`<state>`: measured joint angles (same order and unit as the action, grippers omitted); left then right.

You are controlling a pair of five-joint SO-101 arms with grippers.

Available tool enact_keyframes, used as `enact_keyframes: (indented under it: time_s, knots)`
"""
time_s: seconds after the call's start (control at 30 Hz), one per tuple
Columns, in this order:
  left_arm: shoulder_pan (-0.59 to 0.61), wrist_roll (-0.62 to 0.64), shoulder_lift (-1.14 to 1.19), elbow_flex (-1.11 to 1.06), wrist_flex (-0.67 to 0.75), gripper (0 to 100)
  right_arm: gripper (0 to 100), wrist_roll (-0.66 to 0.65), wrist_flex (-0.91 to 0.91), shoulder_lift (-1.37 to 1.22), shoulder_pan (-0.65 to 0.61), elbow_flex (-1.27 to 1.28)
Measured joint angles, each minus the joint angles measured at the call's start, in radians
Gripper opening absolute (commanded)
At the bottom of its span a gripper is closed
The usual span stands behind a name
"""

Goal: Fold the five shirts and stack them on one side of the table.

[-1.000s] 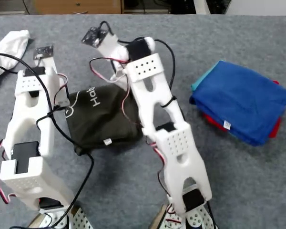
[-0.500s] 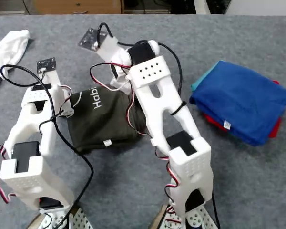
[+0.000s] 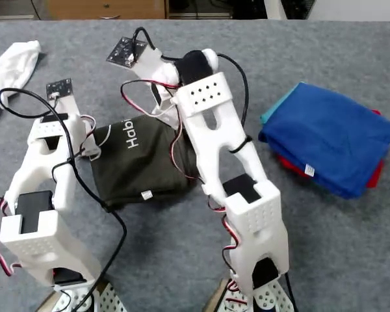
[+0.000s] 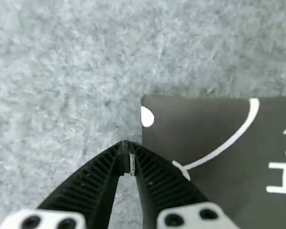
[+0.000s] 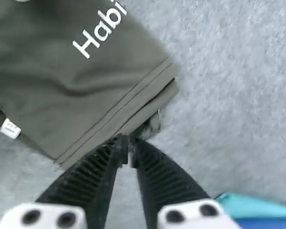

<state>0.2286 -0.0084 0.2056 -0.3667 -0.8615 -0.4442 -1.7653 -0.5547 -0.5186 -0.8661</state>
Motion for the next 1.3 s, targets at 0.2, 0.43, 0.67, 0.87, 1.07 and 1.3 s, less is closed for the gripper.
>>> enact_keyframes:
  time_s: [0.2,0.43,0.67,0.87,1.07,1.3]
  knots:
    - [0.000,0.000,0.003,0.008,-0.003,2,0.3,0.072,0.003,0.195,-0.100,0.339]
    - [0.003,0.002,0.003,0.009,-0.003,2,0.4,0.117,0.256,0.311,-0.130,0.825]
    - [0.006,0.003,0.055,0.044,-0.006,2,0.4,0.120,0.517,0.140,-0.040,0.937]
    - [0.006,0.046,0.104,0.114,-0.049,2,0.4,0.117,0.433,-0.014,-0.002,0.730]
    - [0.006,0.055,0.138,0.157,-0.075,2,0.4,0.072,0.181,-0.037,0.017,0.450]
    - [0.006,0.055,0.140,0.160,-0.075,2,0.4,-0.015,0.031,-0.040,0.132,0.322]
